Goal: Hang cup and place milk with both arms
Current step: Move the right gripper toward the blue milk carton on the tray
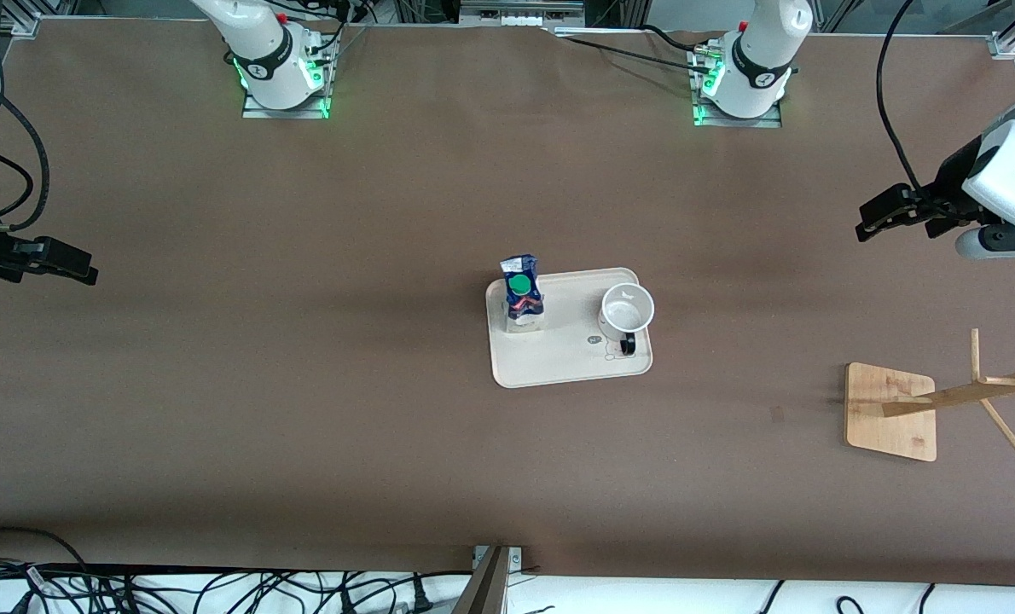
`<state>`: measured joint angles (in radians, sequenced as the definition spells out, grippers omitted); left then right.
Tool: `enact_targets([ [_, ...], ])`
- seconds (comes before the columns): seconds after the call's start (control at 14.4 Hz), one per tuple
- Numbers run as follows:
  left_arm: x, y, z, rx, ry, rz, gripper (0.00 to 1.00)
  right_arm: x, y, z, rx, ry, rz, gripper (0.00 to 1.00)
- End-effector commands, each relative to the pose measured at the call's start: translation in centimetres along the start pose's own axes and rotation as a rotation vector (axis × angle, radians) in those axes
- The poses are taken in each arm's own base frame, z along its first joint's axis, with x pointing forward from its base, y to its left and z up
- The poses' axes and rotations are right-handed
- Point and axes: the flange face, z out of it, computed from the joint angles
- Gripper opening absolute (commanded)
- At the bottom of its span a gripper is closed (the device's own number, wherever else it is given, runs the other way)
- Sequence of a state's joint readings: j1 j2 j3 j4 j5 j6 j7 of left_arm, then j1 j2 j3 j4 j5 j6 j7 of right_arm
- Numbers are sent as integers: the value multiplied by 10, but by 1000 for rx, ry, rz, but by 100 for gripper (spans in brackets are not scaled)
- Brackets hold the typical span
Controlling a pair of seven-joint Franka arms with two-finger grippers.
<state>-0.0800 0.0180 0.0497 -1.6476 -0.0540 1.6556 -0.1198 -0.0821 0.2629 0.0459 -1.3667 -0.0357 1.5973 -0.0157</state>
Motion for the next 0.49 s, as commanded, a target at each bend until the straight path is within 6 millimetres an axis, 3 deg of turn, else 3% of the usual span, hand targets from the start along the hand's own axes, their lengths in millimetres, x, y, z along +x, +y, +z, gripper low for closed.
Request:
enact_targets([
  [0.0, -4, -3, -7, 14, 10, 21, 100, -4, 0, -5, -4, 2, 12, 100],
  [0.42, -4, -3, -7, 14, 9, 19, 100, -3, -2, -1, 15, -4, 23, 100],
])
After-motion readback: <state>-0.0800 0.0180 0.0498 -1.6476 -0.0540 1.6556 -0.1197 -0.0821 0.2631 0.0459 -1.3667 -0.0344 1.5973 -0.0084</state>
